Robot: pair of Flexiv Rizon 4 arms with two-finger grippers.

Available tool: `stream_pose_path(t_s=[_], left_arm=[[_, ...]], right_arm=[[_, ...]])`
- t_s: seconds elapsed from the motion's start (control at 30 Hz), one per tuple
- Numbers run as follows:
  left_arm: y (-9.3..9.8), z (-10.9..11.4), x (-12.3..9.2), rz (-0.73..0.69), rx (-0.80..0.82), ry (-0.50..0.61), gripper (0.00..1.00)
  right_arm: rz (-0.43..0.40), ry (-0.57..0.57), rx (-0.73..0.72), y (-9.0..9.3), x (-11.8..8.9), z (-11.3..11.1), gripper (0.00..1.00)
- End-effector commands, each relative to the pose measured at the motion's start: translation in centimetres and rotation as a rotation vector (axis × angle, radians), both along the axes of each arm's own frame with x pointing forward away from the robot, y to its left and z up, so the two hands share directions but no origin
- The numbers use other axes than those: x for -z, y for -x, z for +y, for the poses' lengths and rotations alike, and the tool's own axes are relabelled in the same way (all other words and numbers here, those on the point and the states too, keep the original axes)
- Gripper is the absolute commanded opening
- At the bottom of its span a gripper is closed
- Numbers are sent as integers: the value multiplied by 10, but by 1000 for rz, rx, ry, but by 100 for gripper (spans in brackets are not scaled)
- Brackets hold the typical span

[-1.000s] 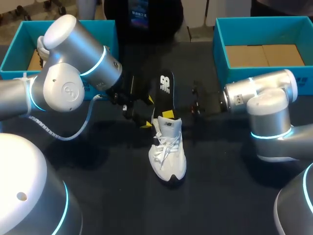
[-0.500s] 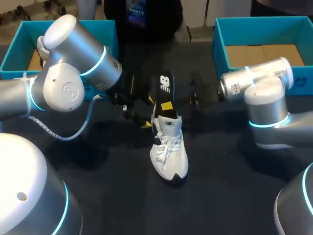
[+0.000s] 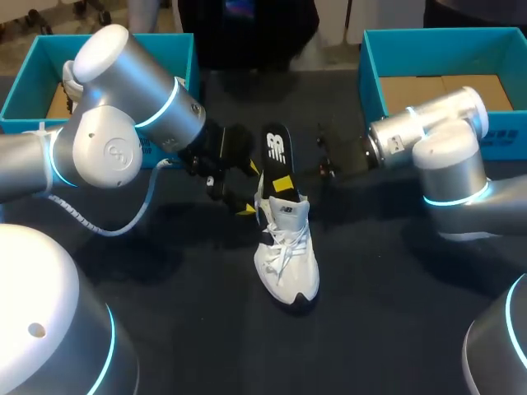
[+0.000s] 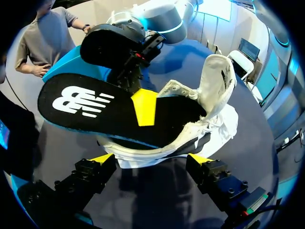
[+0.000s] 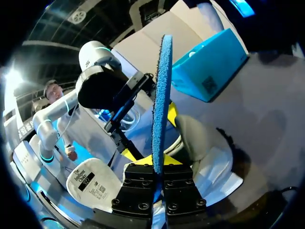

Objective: Take the shoe out of the shoebox, open the shoe tongue, remove and reinsert the insole, then place the shoe into the shoebox

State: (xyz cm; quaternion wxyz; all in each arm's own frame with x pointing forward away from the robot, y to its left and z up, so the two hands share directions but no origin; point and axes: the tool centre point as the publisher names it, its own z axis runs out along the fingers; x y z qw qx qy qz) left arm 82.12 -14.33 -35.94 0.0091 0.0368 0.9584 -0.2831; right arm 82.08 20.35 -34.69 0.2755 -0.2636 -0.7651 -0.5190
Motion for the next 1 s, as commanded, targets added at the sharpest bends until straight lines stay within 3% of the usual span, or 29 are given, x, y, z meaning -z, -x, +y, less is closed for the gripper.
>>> stream_pose_path(t_s=[0.03,0.2,0.4,0.43,0.47,0.6,1.0], left_arm=[[0,0,0,-1,-1,-3,100],[0,0,0,-1,-1,-3,100],[0,0,0,-1,-1,-3,100],[0,0,0,-1,-1,-3,100],[0,0,0,-1,-1,-3,100],[0,0,0,-1,-1,-3,100],[0,0,0,-1,-1,-3,100]], right_arm=[[11,-2,29,19,5,2,0],[44,8,49,31,9,2,0],[44,6,53,30,5,2,0],[33,13,53,28,4,2,0],[29,14,52,26,3,1,11],[5,25,54,18,-4,0,17],[-17,40,13,-6,-9,-1,11]])
